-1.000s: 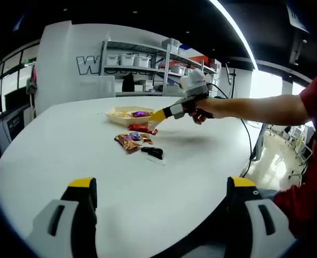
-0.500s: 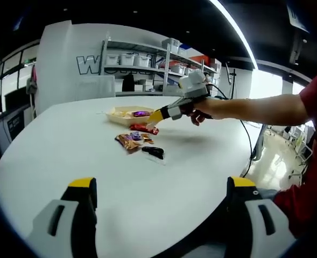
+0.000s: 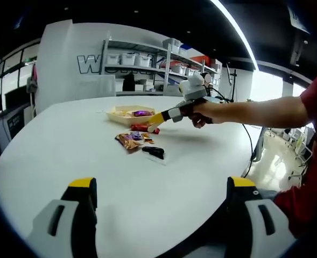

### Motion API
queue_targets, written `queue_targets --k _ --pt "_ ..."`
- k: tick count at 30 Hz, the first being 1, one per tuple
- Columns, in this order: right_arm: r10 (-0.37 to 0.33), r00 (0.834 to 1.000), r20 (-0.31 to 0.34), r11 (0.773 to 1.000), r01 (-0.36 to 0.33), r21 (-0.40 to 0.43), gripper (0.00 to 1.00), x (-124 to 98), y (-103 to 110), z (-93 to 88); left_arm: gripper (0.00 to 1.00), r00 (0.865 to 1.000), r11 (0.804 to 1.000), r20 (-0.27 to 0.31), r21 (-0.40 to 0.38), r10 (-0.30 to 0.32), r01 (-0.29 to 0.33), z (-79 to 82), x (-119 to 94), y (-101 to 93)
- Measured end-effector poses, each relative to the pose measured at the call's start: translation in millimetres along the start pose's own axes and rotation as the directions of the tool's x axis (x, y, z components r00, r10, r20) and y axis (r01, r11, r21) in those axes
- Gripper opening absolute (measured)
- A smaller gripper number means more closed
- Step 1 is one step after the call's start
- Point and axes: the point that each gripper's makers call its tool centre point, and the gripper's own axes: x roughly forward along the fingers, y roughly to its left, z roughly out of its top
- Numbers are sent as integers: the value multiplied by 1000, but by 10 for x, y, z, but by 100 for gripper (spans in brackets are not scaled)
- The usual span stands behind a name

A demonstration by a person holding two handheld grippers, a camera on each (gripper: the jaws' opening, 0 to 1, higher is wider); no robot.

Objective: Place the target food into the container with the food tongs after gripping and lifting it, then release it inside without dropping or visibly crushing the food.

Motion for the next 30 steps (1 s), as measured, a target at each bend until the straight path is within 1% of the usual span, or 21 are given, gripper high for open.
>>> queue_targets --k 2,3,5,6,7,8,10,14,16,19,20,23,25,26,27,28,30 --pt "7 1000 3 999 -7 42 18 -18 13 -5 99 1000 1000 0 -2 1 -1 -4 5 -1" --pt "16 1000 3 999 -16 52 18 -27 26 -9 99 1000 1000 0 -2 0 0 -4 6 -4" --pt "10 1000 18 999 -11 52 18 -46 14 9 99 1000 1000 1 -2 -1 1 -2 5 -8" --pt "33 998 48 992 -38 118 18 -67 56 72 99 1000 1000 2 -3 -1 1 -3 6 -7" --pt "38 997 60 991 -45 129 18 -76 65 98 99 1000 1000 2 -3 -1 1 -4 6 -6" --pt "30 996 84 992 -40 123 18 -106 58 159 99 1000 1000 1 -4 0 0 -7 8 -4" --pt "34 997 74 993 -42 113 18 -135 75 195 99 1000 1000 0 -4 -1 1 -11 11 -5" --pt "40 995 96 995 -48 84 18 -192 122 288 99 1000 1000 4 -3 -4 4 4 24 -14" --pt "38 992 121 995 -48 83 18 -238 113 390 99 1000 1000 5 -3 -7 7 11 35 -21" --pt "31 993 111 996 -40 80 18 -254 90 429 99 1000 1000 6 -2 -14 14 14 55 -41" --pt "24 993 113 997 -33 71 18 -270 72 438 99 1000 1000 5 1 -17 17 12 63 -53" --pt "20 991 130 996 -31 80 18 -305 35 500 99 1000 1000 5 0 -21 21 12 67 -63" --pt "10 989 148 997 -21 76 18 -336 6 593 99 1000 1000 5 3 -21 21 15 65 -60" --pt "6 987 163 997 -18 73 19 -357 -6 669 99 1000 1000 4 5 -20 20 17 62 -56" --pt "4 986 168 997 -16 73 19 -365 -10 699 99 1000 1000 4 5 -20 20 18 60 -53" --pt "-7 983 185 997 -6 72 19 -383 -35 798 99 1000 1000 6 4 -19 19 24 55 -45" --pt "-8 979 206 998 -5 65 19 -405 -45 953 99 1000 1000 10 1 -15 15 36 51 -29"
